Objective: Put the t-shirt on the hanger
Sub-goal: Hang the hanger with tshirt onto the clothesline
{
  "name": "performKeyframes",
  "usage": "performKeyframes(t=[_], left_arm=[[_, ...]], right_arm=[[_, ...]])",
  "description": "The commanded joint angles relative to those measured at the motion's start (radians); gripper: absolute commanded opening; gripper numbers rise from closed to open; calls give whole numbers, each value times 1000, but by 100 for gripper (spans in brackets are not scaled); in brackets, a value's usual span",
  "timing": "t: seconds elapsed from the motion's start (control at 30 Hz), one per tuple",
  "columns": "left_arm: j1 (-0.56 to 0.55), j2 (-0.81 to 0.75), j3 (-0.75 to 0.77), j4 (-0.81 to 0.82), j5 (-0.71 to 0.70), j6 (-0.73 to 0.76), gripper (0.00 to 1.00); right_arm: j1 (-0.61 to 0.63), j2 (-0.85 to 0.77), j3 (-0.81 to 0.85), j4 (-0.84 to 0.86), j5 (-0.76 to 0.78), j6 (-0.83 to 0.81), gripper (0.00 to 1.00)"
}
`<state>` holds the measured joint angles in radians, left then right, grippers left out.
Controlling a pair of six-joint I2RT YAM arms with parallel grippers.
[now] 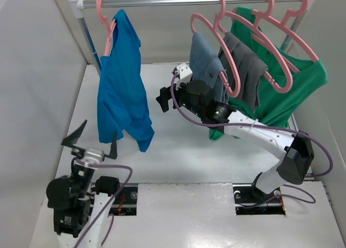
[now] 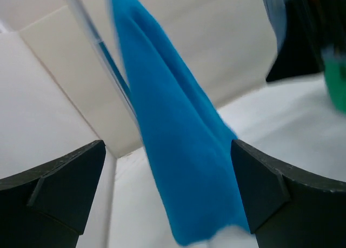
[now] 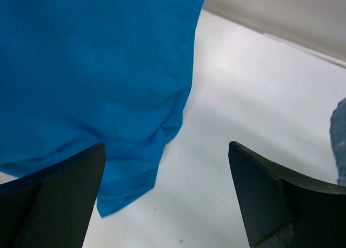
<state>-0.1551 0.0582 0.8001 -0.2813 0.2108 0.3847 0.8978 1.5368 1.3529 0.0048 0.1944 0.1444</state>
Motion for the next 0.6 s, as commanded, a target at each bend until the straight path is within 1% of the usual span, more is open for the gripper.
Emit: performKeyframes(t=[0.0, 0.03, 0.1, 0.13, 0.17, 0.3, 0.37, 0.4, 0.43, 0.5, 0.57], left_arm=[[2, -104, -119, -221, 100, 272, 100], [2, -173, -140, -283, 167, 330, 100], [2, -225, -170, -428, 206, 432, 100], [2, -257, -192, -412, 190, 454, 100], [2, -258, -203, -382, 190, 426, 100], [2, -190, -259, -364, 128, 434, 100], [2, -166, -301, -308, 93, 390, 100], [2, -166, -317, -289, 53, 350, 100], [2, -153, -331, -274, 41, 350, 100], [2, -126, -361, -265, 41, 350, 100], [2, -106, -381, -265, 41, 382, 100]], right_arm=[[7, -37, -43, 18, -26, -19, 100], [7, -37, -54, 9, -26, -19, 100], [7, -49, -73, 9, -26, -19, 100], [7, -64, -95, 9, -26, -19, 100], [7, -64, -107, 9, -26, -19, 100], [7, -102, -169, 0, -15, -19, 100], [7, -116, -190, 0, -6, -19, 100], [7, -127, -205, 0, -6, -19, 100], [7, -127, -205, 0, -6, -19, 100], [7, -136, -233, 0, 6, -19, 100], [7, -147, -245, 0, 28, -19, 100]])
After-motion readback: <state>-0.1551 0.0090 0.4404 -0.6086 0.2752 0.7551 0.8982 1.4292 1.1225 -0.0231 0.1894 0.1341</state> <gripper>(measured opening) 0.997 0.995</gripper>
